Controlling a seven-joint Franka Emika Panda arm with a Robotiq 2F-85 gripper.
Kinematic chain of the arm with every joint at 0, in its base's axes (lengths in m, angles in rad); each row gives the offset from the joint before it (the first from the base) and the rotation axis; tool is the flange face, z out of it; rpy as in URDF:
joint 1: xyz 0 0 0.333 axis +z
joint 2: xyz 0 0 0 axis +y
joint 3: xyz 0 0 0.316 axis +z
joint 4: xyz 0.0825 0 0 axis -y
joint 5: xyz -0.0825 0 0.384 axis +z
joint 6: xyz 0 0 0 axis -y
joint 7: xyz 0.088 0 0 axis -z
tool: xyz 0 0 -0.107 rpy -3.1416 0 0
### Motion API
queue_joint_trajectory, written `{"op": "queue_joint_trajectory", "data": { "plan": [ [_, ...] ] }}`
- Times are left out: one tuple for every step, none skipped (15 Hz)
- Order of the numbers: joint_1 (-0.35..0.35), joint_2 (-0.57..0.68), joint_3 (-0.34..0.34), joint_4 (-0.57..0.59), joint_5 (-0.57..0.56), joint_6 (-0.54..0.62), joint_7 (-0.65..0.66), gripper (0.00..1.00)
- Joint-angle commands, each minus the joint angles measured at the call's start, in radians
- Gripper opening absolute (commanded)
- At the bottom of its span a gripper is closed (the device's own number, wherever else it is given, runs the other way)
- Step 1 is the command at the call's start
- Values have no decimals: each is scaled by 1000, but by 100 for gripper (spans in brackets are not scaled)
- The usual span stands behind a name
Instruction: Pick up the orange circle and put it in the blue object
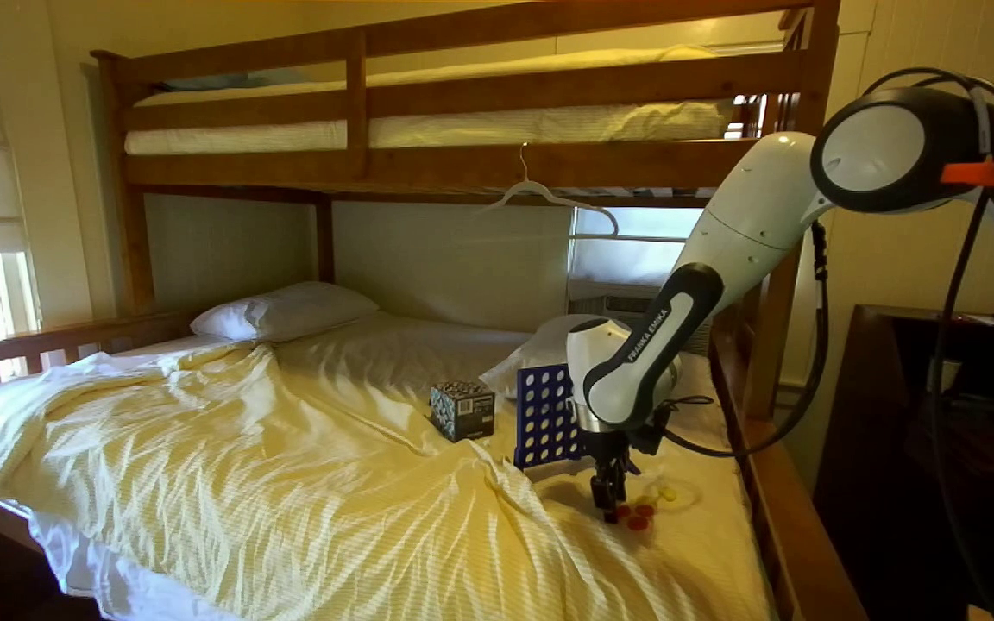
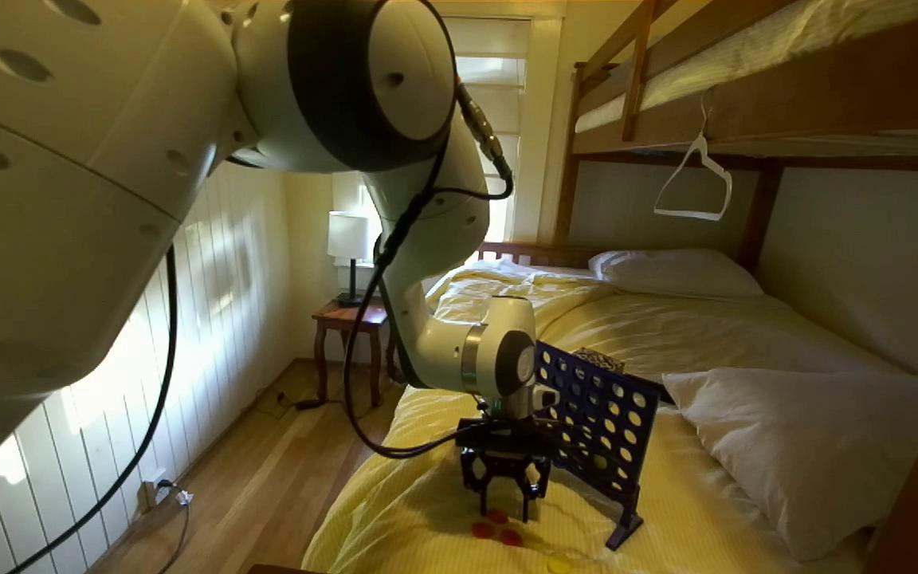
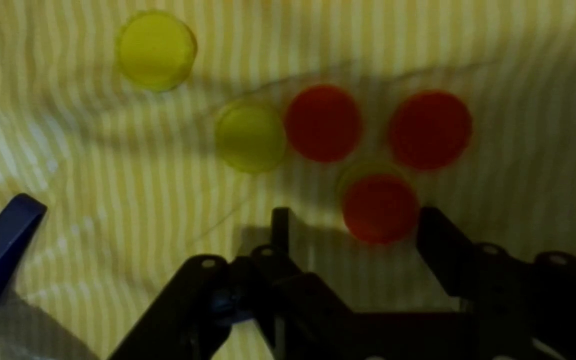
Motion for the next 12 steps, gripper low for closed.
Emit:
{"op": "queue_joint_trajectory", "data": {
  "plan": [
    [6, -10, -2, -3, -26, -21, 10, 60],
    [6, -11, -3, -4, -27, -19, 11, 54],
    [7, -12, -3, -5, -26, -20, 11, 54],
    [7, -12, -3, -5, -26, -20, 12, 44],
    [7, -12, -3, -5, -26, -21, 13, 45],
    [8, -13, -4, -6, -26, -23, 14, 41],
    [8, -14, -4, -7, -26, -24, 16, 36],
    [8, -16, -4, -8, -26, -24, 17, 34],
    [8, -17, -4, -10, -26, -23, 17, 33],
    [9, -18, -4, -11, -26, -23, 18, 30],
    [9, -19, -5, -13, -26, -21, 18, 32],
    [8, -21, -5, -14, -26, -20, 19, 32]
  ]
}}
